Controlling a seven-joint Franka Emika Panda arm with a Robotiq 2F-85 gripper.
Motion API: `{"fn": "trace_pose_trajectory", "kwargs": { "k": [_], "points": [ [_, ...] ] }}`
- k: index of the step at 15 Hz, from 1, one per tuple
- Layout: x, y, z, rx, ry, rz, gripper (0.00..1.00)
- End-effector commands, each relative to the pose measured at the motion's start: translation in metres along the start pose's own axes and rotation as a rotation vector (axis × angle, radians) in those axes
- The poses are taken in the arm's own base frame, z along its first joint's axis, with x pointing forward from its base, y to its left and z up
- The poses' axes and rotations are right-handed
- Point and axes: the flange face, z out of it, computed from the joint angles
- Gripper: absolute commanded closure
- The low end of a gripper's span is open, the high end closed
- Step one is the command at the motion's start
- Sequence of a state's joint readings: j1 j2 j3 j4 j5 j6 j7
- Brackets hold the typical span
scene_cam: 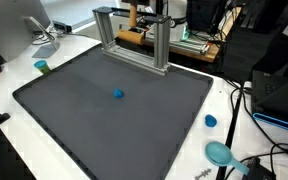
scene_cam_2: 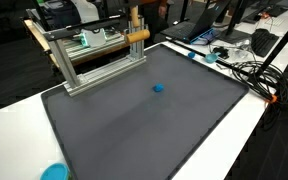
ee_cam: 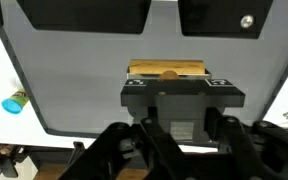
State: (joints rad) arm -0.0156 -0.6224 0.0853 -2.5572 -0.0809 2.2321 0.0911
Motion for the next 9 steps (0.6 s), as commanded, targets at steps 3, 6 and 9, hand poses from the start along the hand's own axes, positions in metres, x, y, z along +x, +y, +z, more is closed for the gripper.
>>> {"fn": "trace_pose_trajectory", "kwargs": {
  "k": [3,6,9],
  "points": [
    [0.094,-0.009,0.031,-0.049,-0.064,0.014,0.78],
    [0.122,-0.006,0.052,0.039,-0.177,-0.031,0.78],
    [0.113,-0.006,0.065,0.021,-0.191,-0.028,0.53]
  ]
}}
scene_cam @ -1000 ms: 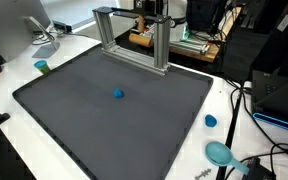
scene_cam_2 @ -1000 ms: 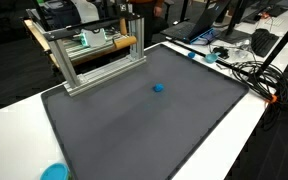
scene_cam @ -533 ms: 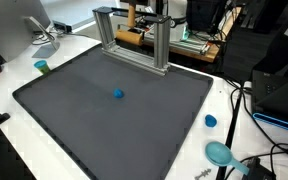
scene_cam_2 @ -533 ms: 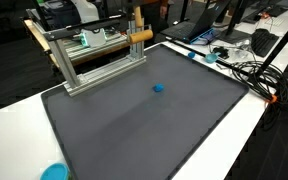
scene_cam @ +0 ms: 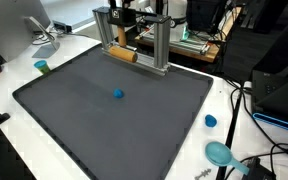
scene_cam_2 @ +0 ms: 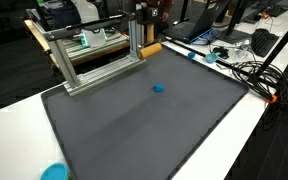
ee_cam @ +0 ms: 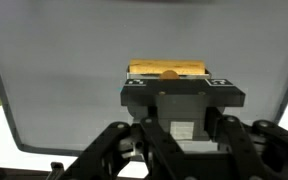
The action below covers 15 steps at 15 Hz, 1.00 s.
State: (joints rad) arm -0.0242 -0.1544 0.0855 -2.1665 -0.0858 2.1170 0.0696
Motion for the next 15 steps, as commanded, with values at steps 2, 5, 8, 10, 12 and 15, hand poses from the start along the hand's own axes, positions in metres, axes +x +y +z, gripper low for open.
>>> {"fn": "trace_pose_trajectory", "kwargs": {
  "k": [2,5,8,10,12,15],
  "points": [
    [0.01,0.0,0.003,0.008,-0.017,-0.007,0.53],
    [0.011,-0.001,0.0,0.009,-0.018,-0.01,0.78],
    [0.027,0.006,0.02,-0.032,0.034,-0.018,0.78],
    [0.036,0.006,0.037,-0.012,0.045,-0.034,0.78],
    [0.039,0.002,0.055,-0.004,0.044,-0.051,0.78],
    [0.042,-0.003,0.079,-0.002,0.051,-0.085,0.78]
  ]
}}
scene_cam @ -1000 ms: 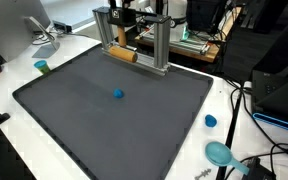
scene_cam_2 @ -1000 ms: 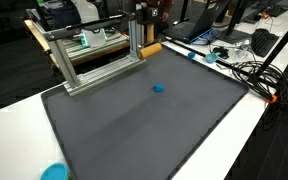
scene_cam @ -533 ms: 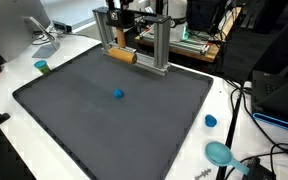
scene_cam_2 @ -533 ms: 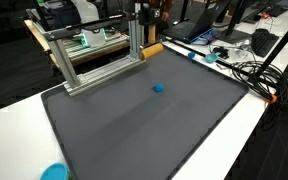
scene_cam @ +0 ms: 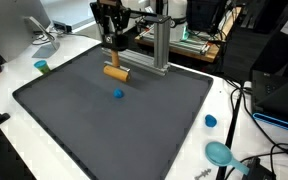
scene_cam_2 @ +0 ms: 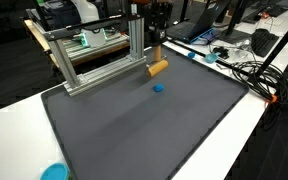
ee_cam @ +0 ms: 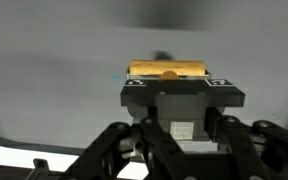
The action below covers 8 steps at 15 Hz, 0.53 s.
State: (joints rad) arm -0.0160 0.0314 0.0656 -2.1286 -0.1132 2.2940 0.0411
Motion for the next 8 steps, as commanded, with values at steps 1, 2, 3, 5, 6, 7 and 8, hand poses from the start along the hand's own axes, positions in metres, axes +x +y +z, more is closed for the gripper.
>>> {"fn": "trace_pose_trajectory", "kwargs": {
  "k": [1,2,3,5,6,7,8],
  "points": [
    [0.004,-0.003,0.016,0.0,0.015,-0.05,0.78],
    [0.001,-0.002,0.019,0.005,-0.015,-0.062,0.78],
    [-0.002,-0.004,0.016,0.033,-0.029,-0.087,0.78],
    [0.001,-0.005,0.027,0.016,-0.03,-0.065,0.53],
    [0.001,-0.005,0.026,0.016,-0.031,-0.073,0.78],
    [0.001,-0.005,0.029,0.008,-0.024,-0.07,0.78],
    [0.002,-0.007,0.034,0.011,-0.023,-0.069,0.78]
  ]
}}
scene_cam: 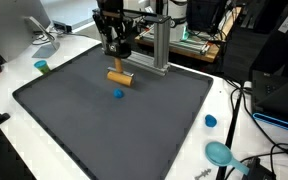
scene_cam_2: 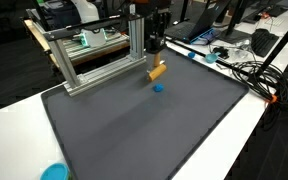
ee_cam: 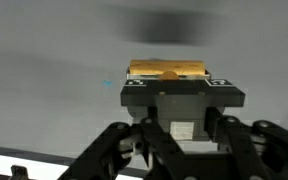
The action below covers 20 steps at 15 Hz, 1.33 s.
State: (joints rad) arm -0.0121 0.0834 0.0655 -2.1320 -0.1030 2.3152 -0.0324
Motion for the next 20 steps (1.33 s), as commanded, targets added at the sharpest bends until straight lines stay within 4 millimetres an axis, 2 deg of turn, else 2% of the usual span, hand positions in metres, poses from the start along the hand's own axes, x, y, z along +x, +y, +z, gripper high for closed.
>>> {"fn": "trace_pose_trajectory", "kwargs": {
  "k": [1,10,20],
  "points": [
    [0.003,-0.003,0.008,-0.003,0.015,0.007,0.78],
    [0.015,-0.004,0.02,-0.032,0.073,0.048,0.78],
    [0.019,0.001,0.041,-0.042,0.052,0.093,0.78]
  ]
}}
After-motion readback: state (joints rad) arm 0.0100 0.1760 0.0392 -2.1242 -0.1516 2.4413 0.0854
